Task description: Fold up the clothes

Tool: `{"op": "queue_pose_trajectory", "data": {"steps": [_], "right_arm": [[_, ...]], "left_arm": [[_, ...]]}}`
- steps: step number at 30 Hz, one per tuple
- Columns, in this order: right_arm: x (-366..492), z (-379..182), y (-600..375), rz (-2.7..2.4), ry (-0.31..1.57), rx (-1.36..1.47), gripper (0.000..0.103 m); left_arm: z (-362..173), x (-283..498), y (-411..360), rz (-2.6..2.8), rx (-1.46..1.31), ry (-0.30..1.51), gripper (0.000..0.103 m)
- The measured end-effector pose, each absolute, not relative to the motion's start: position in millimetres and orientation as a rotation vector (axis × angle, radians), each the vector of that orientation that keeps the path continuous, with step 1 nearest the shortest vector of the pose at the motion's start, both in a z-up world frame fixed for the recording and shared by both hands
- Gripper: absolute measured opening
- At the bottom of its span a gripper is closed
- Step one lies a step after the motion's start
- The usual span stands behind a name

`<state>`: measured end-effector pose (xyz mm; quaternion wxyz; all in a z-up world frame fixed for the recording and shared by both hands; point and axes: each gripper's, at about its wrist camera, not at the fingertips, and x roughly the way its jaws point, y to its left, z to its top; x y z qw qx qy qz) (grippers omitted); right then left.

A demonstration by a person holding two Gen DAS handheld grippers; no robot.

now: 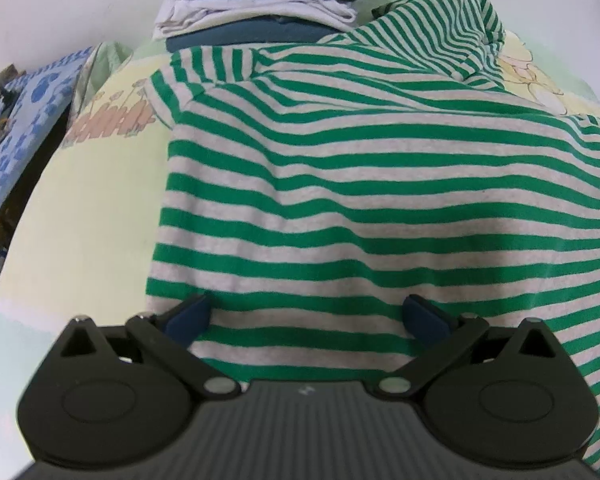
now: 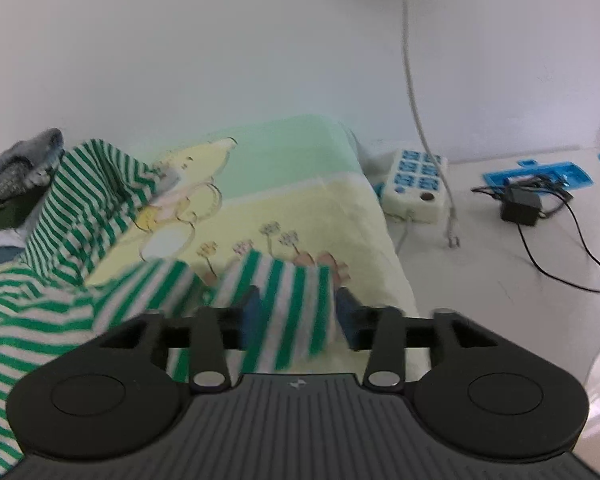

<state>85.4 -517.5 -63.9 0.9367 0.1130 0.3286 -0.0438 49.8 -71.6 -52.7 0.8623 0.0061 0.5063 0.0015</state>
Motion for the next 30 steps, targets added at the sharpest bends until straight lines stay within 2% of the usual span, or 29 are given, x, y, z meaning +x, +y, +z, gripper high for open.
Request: {"op": "queue_pose_trajectory", "data": {"steps": [12, 15, 17, 20, 30], "right_arm": [[93, -82, -505, -0.090, 0.699, 0.224, 0.048], [97, -81, -499, -0.077, 0.710, 0.227, 0.042], [99, -80, -496, -0.061, 0.716, 0.230, 0.025], [99, -74, -493, -0.071, 0.714, 0.221, 0.010], [65, -33, -515, -0.141, 0.626, 0.293, 0.008]], "left_arm": [[-53, 51, -73, 0.035, 0.001, 1.080, 0.102], [-53, 52, -73, 0.042, -0.003, 1.087, 0.102], [-53, 52, -73, 0.045, -0.004, 1.090, 0.102], [-53, 53, -73, 0.048, -0.001, 1.092, 0.102], [-53, 54, -73, 0.032, 0.004, 1.090, 0.102]]}}
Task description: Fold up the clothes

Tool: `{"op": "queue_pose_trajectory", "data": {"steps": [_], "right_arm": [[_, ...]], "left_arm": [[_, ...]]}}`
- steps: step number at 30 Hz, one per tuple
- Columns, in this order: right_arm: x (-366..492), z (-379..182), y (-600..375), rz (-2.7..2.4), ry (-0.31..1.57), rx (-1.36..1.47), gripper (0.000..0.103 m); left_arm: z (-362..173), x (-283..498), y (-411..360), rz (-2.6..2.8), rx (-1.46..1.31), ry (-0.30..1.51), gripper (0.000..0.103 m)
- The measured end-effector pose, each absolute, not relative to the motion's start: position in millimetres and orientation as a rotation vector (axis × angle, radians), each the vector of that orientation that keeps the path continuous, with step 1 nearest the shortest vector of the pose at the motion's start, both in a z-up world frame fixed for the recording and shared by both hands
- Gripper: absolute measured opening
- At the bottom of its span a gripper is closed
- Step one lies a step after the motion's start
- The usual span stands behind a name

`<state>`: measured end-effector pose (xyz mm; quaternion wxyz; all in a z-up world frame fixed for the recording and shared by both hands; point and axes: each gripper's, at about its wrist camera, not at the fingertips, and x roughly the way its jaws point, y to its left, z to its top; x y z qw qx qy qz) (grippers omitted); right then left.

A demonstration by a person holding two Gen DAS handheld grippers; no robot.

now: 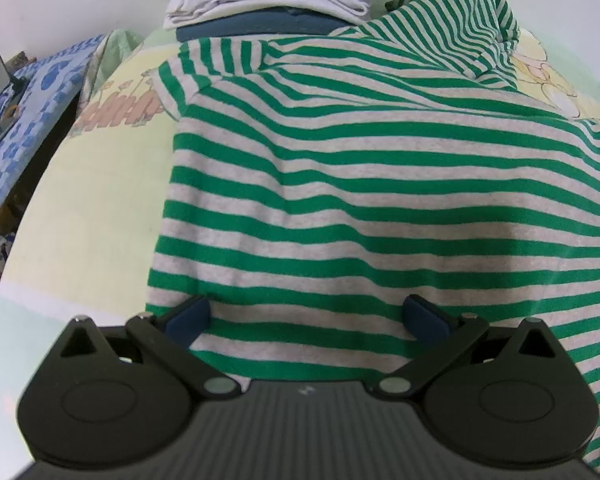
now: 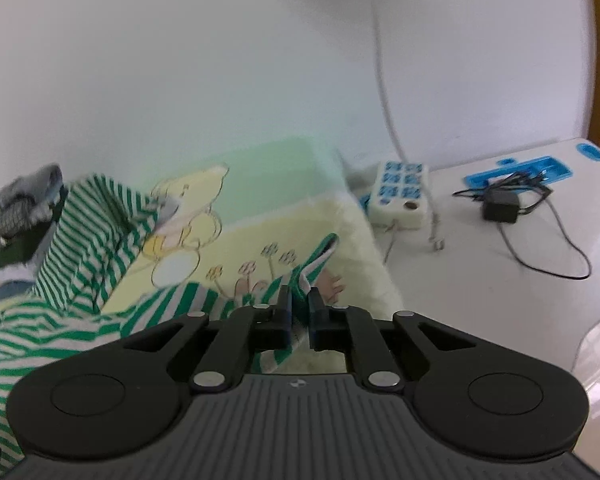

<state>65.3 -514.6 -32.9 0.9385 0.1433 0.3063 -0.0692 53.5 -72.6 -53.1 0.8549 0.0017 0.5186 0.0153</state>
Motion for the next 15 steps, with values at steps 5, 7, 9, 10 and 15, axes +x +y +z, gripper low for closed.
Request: {"op": "queue_pose_trajectory", "data": {"steps": [5, 7, 9, 10, 15], "right_arm": [[49, -25, -520, -0.221, 0.611, 0.231, 0.007], [40, -22, -523, -0.258, 0.598, 0.228, 0.006], [32, -20, -526, -0.282, 0.589, 0.223, 0.006], [29, -21, -527, -0.291, 0.589, 0.219, 0.006], [43, -48, -539, -0.271, 0.661, 0.291, 0.008]], "left_arm": [[-53, 53, -72, 0.016, 0.011, 1.083, 0.102], [-53, 53, -73, 0.007, 0.020, 1.081, 0.102], [-53, 53, -72, -0.004, 0.028, 1.078, 0.102], [-53, 53, -72, -0.010, 0.032, 1.075, 0.102], [-55, 54, -69, -0.045, 0.041, 1.063, 0.102]]}}
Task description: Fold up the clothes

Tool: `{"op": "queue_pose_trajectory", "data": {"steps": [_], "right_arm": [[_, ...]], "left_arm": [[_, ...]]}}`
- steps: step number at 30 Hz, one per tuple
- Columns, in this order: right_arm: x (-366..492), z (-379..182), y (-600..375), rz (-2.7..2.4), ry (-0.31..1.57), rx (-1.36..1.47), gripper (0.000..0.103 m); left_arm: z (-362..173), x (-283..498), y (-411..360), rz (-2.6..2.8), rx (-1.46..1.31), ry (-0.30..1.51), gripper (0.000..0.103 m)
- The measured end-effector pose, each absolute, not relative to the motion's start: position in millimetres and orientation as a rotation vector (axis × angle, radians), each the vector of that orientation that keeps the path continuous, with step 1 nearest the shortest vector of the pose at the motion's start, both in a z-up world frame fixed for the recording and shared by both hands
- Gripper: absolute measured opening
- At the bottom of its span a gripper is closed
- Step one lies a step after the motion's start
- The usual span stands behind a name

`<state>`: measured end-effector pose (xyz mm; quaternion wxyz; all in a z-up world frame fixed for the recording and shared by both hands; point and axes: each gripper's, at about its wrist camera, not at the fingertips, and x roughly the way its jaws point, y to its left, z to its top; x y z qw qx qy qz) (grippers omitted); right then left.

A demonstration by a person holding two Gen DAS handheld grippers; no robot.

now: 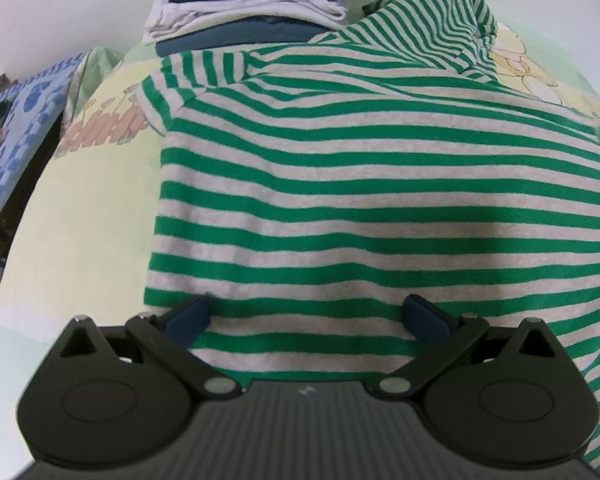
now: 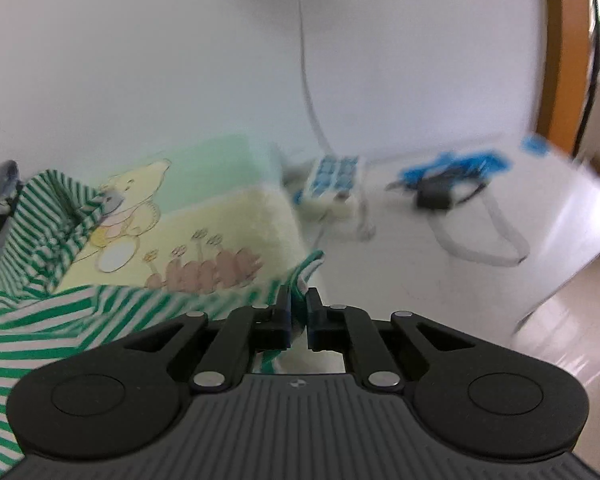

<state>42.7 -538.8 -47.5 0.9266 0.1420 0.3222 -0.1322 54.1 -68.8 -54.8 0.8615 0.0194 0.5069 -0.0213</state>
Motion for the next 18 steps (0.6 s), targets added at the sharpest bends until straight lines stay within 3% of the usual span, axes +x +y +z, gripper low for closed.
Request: {"op": "queue_pose_trajectory", "data": {"steps": [3, 5, 18], "right_arm": [[47, -55, -543, -0.285, 0.637, 0.343, 0.023], [43, -55, -541, -0.321, 0.650, 0.310, 0.043], [11, -72, -482, -0.129, 0.829, 0.177, 0.040]], "left_arm": [[-54, 55, -70, -0.052, 0.052, 1.067, 0.102], [-54, 56, -71, -0.055, 0.056, 1.068, 0.102], [-56, 55, -70, -0.076, 0.066, 1.052, 0.102]]}}
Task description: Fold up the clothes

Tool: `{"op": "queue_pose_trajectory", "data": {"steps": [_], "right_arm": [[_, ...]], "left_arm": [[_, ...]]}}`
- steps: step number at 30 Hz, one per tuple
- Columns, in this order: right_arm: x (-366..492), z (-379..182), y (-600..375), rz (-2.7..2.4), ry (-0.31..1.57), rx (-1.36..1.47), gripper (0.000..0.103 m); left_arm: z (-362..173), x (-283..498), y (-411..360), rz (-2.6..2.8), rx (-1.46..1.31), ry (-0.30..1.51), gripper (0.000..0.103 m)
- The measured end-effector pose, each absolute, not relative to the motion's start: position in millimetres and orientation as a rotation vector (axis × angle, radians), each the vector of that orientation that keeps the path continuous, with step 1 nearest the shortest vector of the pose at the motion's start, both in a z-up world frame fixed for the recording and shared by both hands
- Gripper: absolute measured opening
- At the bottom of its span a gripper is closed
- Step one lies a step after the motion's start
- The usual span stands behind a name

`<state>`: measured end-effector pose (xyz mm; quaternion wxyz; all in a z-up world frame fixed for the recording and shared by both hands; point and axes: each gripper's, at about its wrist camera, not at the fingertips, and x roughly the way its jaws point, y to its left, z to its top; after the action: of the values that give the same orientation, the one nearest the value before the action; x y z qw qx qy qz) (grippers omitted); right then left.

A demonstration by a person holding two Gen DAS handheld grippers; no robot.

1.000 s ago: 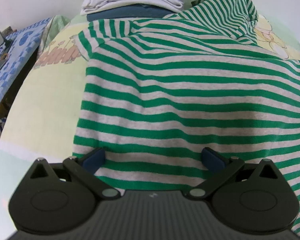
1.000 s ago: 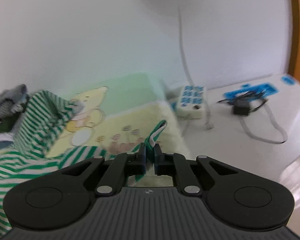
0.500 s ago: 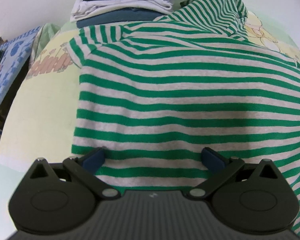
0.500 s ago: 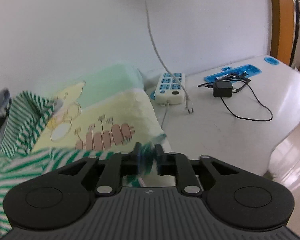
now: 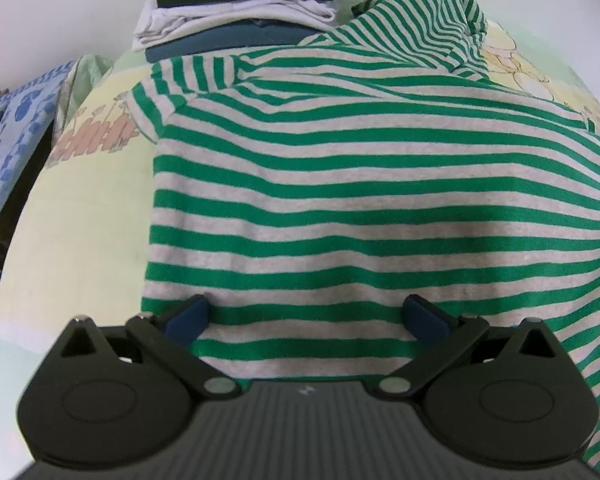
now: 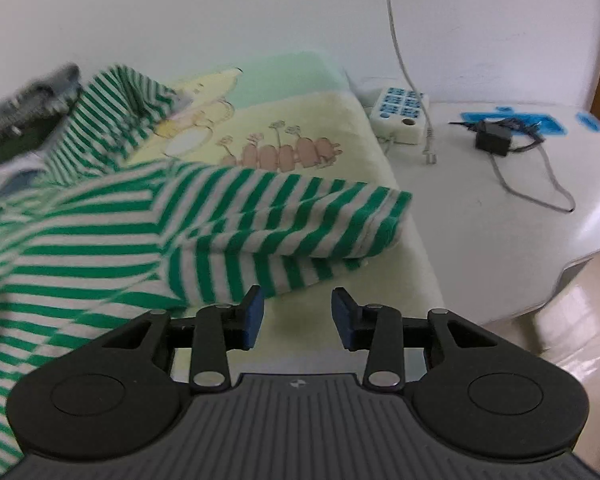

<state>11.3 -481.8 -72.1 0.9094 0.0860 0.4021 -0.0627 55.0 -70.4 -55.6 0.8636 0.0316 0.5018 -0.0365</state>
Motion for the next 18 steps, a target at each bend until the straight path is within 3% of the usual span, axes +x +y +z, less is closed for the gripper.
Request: {"op": "queue_pose_trajectory", "data": {"steps": [5, 6, 7, 8, 18], "right_arm": [[29, -78, -500, -0.207, 0.784, 0.330, 0.040], [31, -78, -502, -0.222, 0.776, 0.349, 0.035], [34, -78, -502, -0.234, 0.779, 0.360, 0.015], [36, -78, -502, -0.243, 0.783, 0.373, 0.003], [4, -25, -523, -0.294, 0.591, 0.478, 0.003]], "left_arm": [[-56, 55, -71, -0.076, 0.072, 1.047, 0.102], [-56, 55, -71, -0.076, 0.072, 1.046, 0.102], [-56, 55, -71, -0.076, 0.072, 1.046, 0.102], [-56, 55, -71, -0.076, 0.072, 1.045, 0.102], [-57, 52, -71, -0.099, 0.086, 1.020, 0.102]]}}
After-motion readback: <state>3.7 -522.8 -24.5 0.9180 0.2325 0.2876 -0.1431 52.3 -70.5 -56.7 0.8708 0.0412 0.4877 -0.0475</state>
